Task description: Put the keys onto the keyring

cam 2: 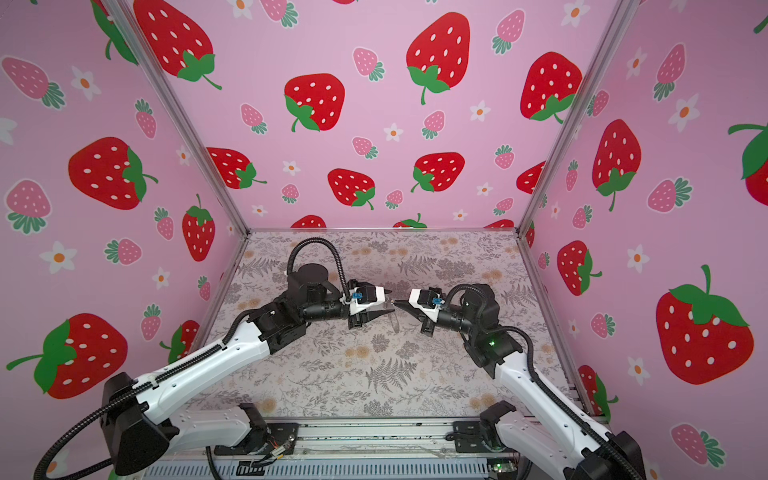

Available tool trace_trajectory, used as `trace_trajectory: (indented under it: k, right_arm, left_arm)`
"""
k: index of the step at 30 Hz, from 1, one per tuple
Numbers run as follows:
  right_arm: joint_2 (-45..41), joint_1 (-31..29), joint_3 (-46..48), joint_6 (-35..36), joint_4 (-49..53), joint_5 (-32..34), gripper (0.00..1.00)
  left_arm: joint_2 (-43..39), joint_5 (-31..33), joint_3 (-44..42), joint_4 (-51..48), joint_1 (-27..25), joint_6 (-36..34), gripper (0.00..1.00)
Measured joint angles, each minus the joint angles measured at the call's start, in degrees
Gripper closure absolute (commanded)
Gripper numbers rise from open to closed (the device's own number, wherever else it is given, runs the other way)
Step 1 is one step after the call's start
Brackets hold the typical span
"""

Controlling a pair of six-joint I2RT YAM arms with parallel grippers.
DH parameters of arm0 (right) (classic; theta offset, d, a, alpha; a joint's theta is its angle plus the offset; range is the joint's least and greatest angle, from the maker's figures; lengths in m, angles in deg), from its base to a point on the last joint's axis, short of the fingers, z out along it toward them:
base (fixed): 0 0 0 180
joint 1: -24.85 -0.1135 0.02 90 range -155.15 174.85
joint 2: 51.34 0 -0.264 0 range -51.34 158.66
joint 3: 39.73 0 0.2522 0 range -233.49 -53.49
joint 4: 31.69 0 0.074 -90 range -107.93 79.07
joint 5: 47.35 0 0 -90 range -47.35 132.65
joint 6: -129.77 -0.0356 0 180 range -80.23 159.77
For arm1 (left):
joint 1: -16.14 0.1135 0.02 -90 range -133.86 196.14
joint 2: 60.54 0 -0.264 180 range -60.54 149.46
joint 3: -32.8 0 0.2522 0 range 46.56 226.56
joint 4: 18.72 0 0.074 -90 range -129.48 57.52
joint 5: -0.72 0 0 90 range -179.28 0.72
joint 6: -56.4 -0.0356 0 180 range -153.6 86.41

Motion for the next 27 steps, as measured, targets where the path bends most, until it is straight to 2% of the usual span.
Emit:
trace_trajectory:
  k: [6, 13, 27]
  right_arm:
    - [-2.10, -1.70, 0.00, 4.28, 0.35, 3.28, 0.97]
    - [-2.64, -3.17, 0.15, 8.00, -1.18, 6.45, 0.97]
    - [-2.78, -4.15, 3.48, 4.98, -10.62, 7.17, 0.97]
  left_arm:
    - [-5.60, 2.23, -2.60, -0.68, 2.01, 0.17, 0.49]
    - [-7.15, 3.56, -3.39, -2.64, 2.78, 1.20, 0.59]
    - [-2.56, 0.04, -3.39, -0.13, 2.78, 5.70, 0.69]
